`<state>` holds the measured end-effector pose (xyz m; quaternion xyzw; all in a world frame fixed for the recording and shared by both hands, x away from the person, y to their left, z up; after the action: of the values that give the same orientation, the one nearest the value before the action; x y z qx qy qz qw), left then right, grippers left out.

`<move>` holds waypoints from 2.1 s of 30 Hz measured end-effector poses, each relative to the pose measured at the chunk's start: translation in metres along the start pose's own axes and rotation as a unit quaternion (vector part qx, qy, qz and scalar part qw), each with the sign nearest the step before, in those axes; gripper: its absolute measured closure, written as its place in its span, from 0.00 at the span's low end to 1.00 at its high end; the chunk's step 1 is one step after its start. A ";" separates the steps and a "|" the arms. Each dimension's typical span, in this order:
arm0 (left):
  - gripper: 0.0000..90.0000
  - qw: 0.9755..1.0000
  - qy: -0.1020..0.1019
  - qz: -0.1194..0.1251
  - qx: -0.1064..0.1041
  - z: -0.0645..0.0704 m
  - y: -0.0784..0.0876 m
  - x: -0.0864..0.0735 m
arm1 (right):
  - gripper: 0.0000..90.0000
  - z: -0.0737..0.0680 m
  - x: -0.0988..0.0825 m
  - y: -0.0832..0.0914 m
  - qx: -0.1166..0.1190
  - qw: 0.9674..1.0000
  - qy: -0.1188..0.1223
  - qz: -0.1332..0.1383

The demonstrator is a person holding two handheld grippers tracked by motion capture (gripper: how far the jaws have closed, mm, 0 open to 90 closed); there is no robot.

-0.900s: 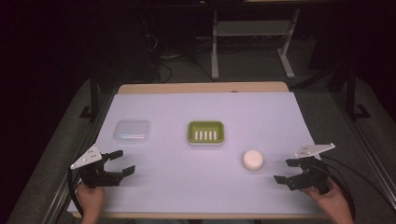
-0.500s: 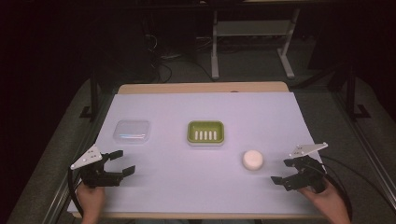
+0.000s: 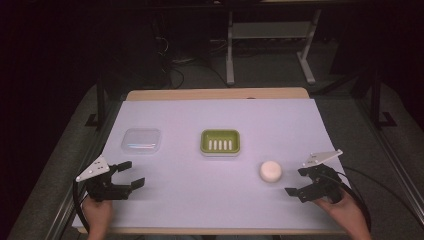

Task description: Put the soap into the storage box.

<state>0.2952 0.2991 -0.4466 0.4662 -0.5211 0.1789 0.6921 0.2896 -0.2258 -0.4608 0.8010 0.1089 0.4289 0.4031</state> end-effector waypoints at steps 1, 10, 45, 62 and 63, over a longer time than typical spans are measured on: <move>0.16 1.000 -0.001 -0.001 0.000 0.000 0.000 0.000 | 0.16 0.000 0.001 0.000 -0.001 1.000 0.003 -0.002; 0.16 1.000 0.003 -0.001 0.001 0.001 -0.001 -0.001 | 0.16 -0.002 0.018 -0.004 0.002 1.000 0.020 -0.009; 0.16 1.000 0.004 0.003 0.001 -0.001 0.002 0.000 | 0.16 0.008 0.056 -0.047 0.014 0.997 0.036 -0.066; 0.16 1.000 0.000 0.001 -0.001 0.000 0.001 0.000 | 0.16 0.012 0.050 -0.059 0.005 0.997 0.033 -0.071; 0.16 1.000 -0.001 0.002 -0.002 0.001 0.000 0.001 | 0.16 0.012 0.050 -0.060 0.003 0.997 0.033 -0.074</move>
<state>0.2949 0.2985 -0.4459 0.4640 -0.5229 0.1791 0.6923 0.3392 -0.1674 -0.4788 0.7773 0.1826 0.4241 0.4273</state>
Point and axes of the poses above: each handheld gripper's, and its own axes: y roughly backward along the jaws, x roughly out of its top, z roughly to its right, the point moved 6 cm from there along -y, roughly forward along the jaws, and after that the axes turned 14 degrees about x, right-handed, at the moved point
